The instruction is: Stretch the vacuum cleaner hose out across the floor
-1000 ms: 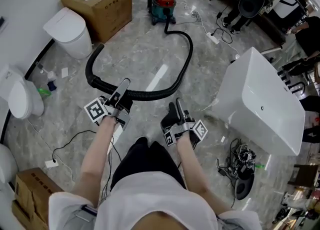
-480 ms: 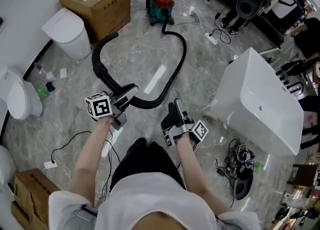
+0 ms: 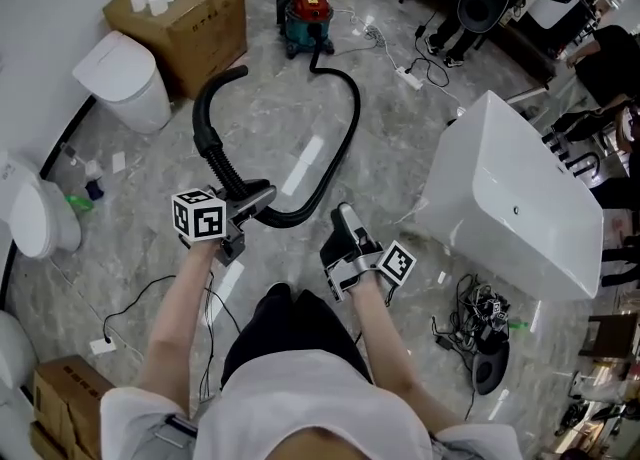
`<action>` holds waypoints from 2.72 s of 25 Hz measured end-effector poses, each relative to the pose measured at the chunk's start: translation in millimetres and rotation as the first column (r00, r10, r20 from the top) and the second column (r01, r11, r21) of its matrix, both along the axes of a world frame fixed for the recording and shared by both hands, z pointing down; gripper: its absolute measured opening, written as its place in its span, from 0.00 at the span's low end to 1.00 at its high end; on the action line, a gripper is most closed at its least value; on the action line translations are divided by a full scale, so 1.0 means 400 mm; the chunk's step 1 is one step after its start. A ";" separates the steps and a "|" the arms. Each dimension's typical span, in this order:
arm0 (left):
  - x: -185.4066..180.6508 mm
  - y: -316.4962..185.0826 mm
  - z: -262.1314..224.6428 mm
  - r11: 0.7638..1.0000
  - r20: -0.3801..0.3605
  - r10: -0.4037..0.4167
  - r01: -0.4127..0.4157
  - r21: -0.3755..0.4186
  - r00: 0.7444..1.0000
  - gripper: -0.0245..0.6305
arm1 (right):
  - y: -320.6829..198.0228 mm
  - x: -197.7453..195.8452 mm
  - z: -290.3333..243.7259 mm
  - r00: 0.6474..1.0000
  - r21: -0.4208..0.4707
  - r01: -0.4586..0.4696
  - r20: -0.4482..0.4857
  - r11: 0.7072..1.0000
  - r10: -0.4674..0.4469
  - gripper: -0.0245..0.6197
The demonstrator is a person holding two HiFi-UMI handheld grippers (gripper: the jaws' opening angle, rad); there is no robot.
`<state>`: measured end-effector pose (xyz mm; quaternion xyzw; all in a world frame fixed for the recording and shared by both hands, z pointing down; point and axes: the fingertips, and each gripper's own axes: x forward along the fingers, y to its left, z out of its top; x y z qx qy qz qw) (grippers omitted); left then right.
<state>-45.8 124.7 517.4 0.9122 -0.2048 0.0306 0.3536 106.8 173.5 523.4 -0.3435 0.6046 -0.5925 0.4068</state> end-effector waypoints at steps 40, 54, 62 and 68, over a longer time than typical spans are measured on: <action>0.046 0.161 0.284 0.645 0.847 0.440 -0.762 -0.067 0.299 0.22 | 0.011 0.092 -0.186 0.881 0.308 0.083 -0.467 0.948 0.074 0.39; 0.010 0.218 0.339 0.319 0.920 0.338 -0.896 -0.308 -0.196 0.22 | 0.038 0.026 -0.159 0.587 0.245 0.361 -0.810 0.900 -0.015 0.39; 0.038 0.273 0.383 0.266 0.916 0.311 -0.902 -0.341 -0.255 0.22 | 0.095 -0.056 -0.079 0.500 0.145 0.526 -0.850 0.838 -0.167 0.39; 0.067 0.294 0.386 0.430 0.906 0.417 -0.863 -0.267 -0.072 0.22 | 0.116 -0.048 -0.071 0.566 0.149 0.464 -0.808 0.873 -0.163 0.39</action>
